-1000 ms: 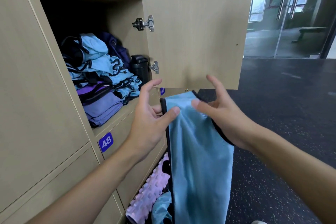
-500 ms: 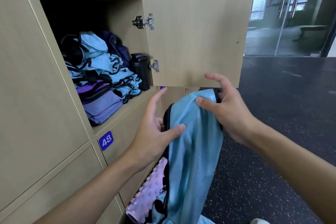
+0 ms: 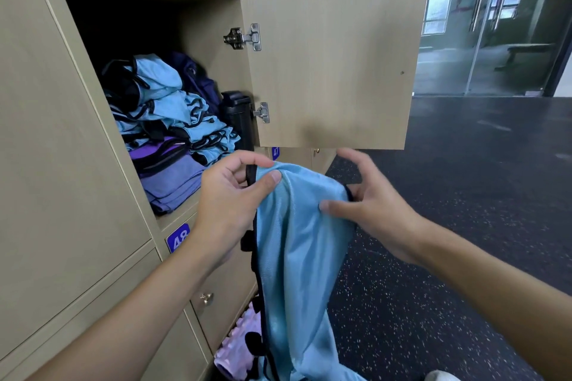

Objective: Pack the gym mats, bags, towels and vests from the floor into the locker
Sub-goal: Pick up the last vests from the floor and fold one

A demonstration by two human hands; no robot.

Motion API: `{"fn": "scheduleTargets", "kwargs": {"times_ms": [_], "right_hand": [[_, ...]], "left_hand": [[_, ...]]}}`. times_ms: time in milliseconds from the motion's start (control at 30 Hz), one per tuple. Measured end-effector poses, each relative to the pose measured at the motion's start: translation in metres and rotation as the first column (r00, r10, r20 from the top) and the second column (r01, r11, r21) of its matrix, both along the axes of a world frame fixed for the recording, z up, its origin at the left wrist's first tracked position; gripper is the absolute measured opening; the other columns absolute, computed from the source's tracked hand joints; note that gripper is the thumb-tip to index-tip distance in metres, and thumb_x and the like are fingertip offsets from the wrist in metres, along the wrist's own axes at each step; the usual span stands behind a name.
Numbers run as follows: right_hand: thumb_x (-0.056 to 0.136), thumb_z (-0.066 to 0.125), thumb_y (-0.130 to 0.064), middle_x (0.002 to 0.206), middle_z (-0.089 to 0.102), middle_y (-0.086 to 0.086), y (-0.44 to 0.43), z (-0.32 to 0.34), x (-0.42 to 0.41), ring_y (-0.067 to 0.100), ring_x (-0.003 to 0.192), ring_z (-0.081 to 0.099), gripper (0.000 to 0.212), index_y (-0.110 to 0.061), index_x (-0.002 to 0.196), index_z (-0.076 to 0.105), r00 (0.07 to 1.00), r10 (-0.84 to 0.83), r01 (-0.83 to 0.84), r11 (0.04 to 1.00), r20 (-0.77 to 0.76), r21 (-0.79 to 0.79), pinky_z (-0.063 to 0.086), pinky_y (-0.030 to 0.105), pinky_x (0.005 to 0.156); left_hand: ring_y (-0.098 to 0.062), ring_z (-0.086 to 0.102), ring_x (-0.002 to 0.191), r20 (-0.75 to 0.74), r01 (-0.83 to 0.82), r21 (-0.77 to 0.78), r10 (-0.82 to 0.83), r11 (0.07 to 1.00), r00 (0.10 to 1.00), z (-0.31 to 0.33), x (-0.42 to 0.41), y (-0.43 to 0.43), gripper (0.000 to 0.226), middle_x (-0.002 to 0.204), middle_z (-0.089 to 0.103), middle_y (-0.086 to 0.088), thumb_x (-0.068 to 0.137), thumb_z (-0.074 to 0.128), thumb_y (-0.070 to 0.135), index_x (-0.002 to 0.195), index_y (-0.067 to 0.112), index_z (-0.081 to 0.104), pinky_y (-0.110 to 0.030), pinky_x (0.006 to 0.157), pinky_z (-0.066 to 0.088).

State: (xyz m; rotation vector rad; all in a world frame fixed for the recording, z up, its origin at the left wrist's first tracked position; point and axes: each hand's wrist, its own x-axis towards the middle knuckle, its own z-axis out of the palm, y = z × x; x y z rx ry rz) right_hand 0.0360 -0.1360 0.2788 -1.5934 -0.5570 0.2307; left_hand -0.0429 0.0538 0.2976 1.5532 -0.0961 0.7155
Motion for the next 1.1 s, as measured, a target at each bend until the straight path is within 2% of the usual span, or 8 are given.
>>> {"fn": "scheduleTargets", "kwargs": {"times_ms": [100,200,333,433,633,733,967,1100], "right_hand": [[0.078,0.081,-0.006,0.108,0.071,0.015,0.0,-0.004,0.005,0.025,0.092,0.073,0.093,-0.051,0.142,0.03,0.997,-0.031,0.038,0.995,-0.071,0.096,0.059,0.036,0.078],[0.074,0.083,-0.002,0.116,0.064,0.024,0.004,-0.011,0.0,0.034,0.098,0.07,0.099,-0.054,0.14,0.032,0.994,0.029,-0.031,0.999,-0.107,-0.012,0.06,0.044,0.082],[0.08,0.078,-0.004,0.108,0.062,0.034,0.007,-0.004,0.003,0.031,0.079,0.066,0.075,-0.045,0.132,0.043,0.994,-0.064,0.072,0.995,-0.092,0.076,0.053,0.037,0.067],[0.088,0.068,-0.001,0.098,0.065,0.021,0.007,0.001,-0.002,0.025,0.075,0.063,0.063,-0.041,0.131,0.044,0.994,-0.023,0.035,0.992,-0.103,0.123,0.051,0.034,0.063],[0.078,0.082,-0.008,0.116,0.065,-0.003,0.016,0.004,-0.017,0.015,0.093,0.074,0.097,-0.052,0.145,0.027,0.992,0.11,-0.104,0.99,-0.06,0.093,0.061,0.03,0.075],[0.078,0.081,-0.006,0.118,0.063,0.0,0.022,0.001,-0.018,0.014,0.094,0.073,0.091,-0.05,0.141,0.033,0.998,0.056,-0.055,0.997,-0.003,0.048,0.061,0.033,0.081],[0.07,0.083,-0.024,0.133,0.053,0.006,0.022,0.003,-0.005,0.027,0.114,0.062,0.082,-0.06,0.128,0.038,0.994,-0.105,0.101,0.987,0.021,0.121,0.053,0.05,0.096],[0.077,0.084,-0.025,0.134,0.054,0.004,0.013,0.008,0.0,0.023,0.108,0.067,0.088,-0.053,0.141,0.03,0.987,-0.145,0.154,0.979,-0.074,0.134,0.055,0.048,0.094]], "left_hand": [[-0.013,0.062,0.067,-0.007,-0.021,-0.031,0.021,0.999,1.0,0.001,0.0,0.004,0.017,0.073,0.071,0.002,0.085,0.071,-0.003,0.086,0.014,0.068,-0.025,0.067,0.054],[-0.015,0.061,0.067,-0.016,-0.026,-0.052,0.026,0.998,1.0,0.002,0.0,0.005,0.017,0.073,0.07,0.0,0.086,0.071,-0.003,0.086,0.014,0.068,-0.027,0.067,0.053],[-0.019,0.059,0.07,-0.025,-0.048,-0.053,0.047,0.997,0.999,0.001,0.0,0.009,0.018,0.074,0.069,-0.002,0.087,0.071,-0.002,0.086,0.016,0.068,-0.033,0.071,0.05],[-0.019,0.06,0.071,-0.046,-0.037,-0.03,0.035,0.999,0.998,0.0,0.0,0.008,0.018,0.075,0.069,-0.003,0.086,0.071,-0.002,0.087,0.016,0.069,-0.035,0.074,0.051],[-0.02,0.06,0.07,-0.058,-0.007,-0.002,0.007,1.0,0.998,0.0,0.0,0.0,0.018,0.074,0.069,-0.004,0.087,0.072,-0.001,0.088,0.017,0.068,-0.038,0.074,0.05],[-0.025,0.059,0.074,-0.064,-0.009,0.006,0.009,1.0,0.998,-0.001,-0.002,-0.003,0.02,0.079,0.069,-0.012,0.087,0.071,-0.002,0.094,0.017,0.067,-0.046,0.076,0.051],[-0.017,0.071,0.104,-0.279,0.139,0.14,-0.095,0.98,0.956,-0.024,-0.013,-0.009,0.096,0.121,0.07,0.001,0.08,0.081,0.003,0.145,0.048,0.026,-0.037,0.091,0.057],[-0.024,0.073,0.1,-0.179,0.184,0.059,-0.17,0.981,0.969,-0.022,-0.011,-0.016,0.089,0.114,0.073,-0.008,0.088,0.068,-0.008,0.147,0.042,0.025,-0.038,0.087,0.059]]}}
